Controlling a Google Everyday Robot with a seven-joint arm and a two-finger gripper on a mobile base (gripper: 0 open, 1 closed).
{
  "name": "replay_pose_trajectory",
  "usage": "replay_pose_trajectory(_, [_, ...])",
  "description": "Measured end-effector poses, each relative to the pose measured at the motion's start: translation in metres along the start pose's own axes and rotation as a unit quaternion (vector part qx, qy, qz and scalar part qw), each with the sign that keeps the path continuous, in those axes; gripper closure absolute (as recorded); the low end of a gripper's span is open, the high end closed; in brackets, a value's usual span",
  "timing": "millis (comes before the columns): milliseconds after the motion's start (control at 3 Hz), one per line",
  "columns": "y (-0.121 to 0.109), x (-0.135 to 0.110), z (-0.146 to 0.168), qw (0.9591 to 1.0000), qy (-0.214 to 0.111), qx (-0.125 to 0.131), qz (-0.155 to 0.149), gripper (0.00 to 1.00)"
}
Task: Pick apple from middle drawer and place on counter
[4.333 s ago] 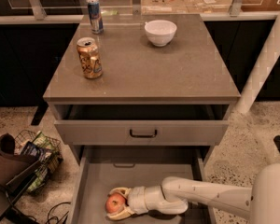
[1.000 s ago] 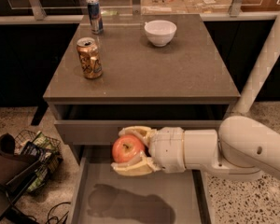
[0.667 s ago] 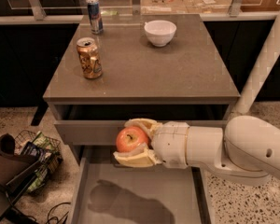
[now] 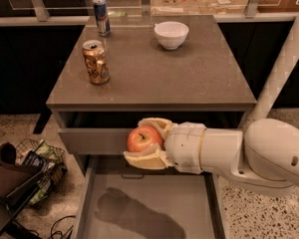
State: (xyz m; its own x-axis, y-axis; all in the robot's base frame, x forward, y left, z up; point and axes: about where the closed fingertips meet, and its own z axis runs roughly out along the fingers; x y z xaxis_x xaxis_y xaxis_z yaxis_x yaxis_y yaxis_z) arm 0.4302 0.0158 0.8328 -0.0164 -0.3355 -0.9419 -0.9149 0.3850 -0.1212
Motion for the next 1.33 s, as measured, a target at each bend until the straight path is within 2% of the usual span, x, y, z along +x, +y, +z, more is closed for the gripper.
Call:
replay_pose_trajectory(333, [-0.021,-0.002,0.003,0.9999,-0.003,0.013,0.009,1.0])
replay_pose_trajectory(667, [-0.065,-0.013,0.003,0.9993,-0.003,0.032,0.016,1.0])
replay_pose_trajectory(1000, [-0.114,-0.026,-0.004,0.9986,-0.005,0.046,0.025,1.0])
replay_pose_trajectory(1333, [-0.154,-0.04,-0.017,0.9977,0.0,0.061,0.032,1.0])
